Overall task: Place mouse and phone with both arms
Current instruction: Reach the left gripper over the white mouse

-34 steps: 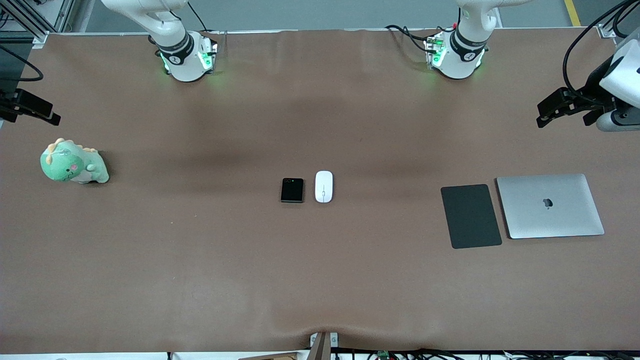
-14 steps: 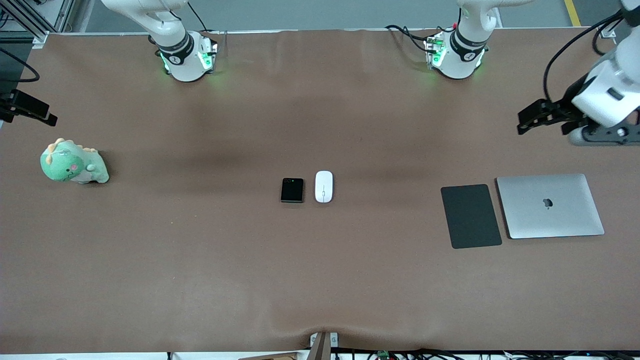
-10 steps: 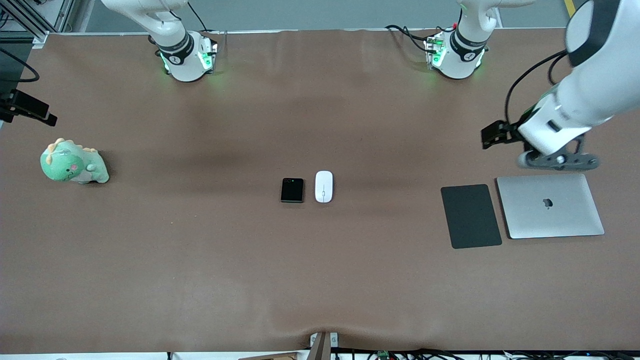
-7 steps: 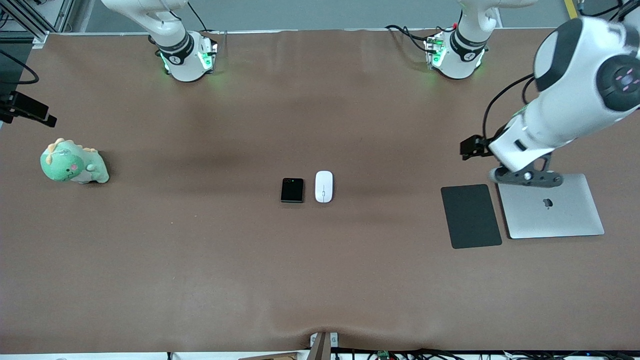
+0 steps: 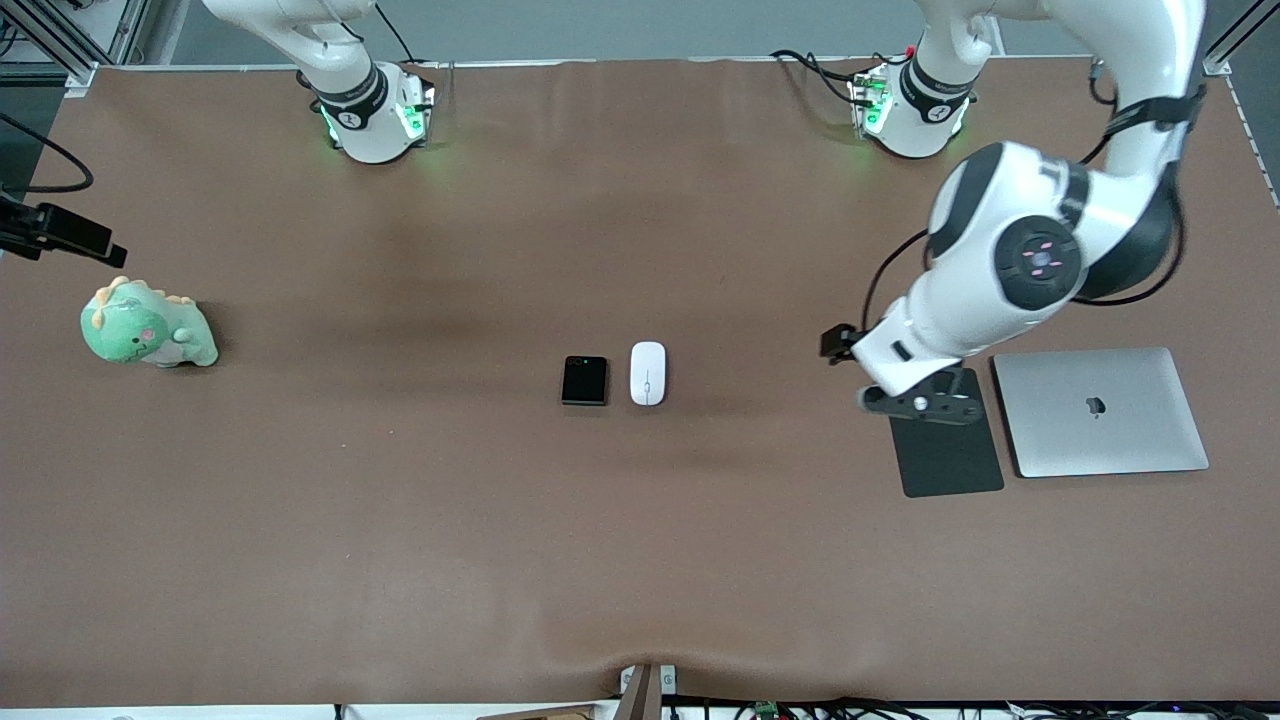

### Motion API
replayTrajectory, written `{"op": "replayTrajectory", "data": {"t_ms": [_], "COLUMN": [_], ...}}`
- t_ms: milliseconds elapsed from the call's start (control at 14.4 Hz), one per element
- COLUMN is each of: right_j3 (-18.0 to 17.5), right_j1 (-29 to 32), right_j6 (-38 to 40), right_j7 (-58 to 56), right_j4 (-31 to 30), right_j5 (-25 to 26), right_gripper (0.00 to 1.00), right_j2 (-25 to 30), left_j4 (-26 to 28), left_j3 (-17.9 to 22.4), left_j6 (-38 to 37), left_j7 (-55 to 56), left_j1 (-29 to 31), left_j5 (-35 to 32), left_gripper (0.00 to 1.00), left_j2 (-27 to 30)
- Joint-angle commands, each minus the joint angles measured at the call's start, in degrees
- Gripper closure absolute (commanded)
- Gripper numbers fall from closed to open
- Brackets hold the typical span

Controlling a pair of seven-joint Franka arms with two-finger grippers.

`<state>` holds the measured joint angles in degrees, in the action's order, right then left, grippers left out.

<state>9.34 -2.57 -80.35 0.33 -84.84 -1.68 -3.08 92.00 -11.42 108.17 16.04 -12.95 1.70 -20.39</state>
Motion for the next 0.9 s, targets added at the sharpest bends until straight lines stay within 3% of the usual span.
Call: {"op": "replayTrajectory", "data": {"t_ms": [0,347,556,834], "right_j3": [-0.2,-0.2,-0.2,-0.2], "right_j1": [0.7,0.8,0.5,0.2], "right_j6": [0.5,0.5,0.7,0.6], "right_j7": [-0.5,-0.5,-0.5,-0.5], "right_j4": [1.3,1.3,1.3,1.2], "right_j5": [0.0,0.5,0.5,0.9], "right_gripper": [0.0,0.0,0.0,0.0], "right_j2": [-0.9,-2.3,-4.1,-5.0], "left_j4": [-1.1,-1.8,-6.9,-12.5], "left_j3": [0.2,0.3,1.0,1.1], "left_j6": [4.9,11.1,11.2,11.6], "left_j7": [3.6,9.3,14.5,24.5], "left_j1": [-2.3,-8.8,-13.2,-18.0], "left_j5": [-0.5,-0.5,-0.8,-6.0], "left_gripper": [0.0,0.0,0.0,0.0], "left_j2": [-3.5,-9.1,-14.7,-21.6]}}
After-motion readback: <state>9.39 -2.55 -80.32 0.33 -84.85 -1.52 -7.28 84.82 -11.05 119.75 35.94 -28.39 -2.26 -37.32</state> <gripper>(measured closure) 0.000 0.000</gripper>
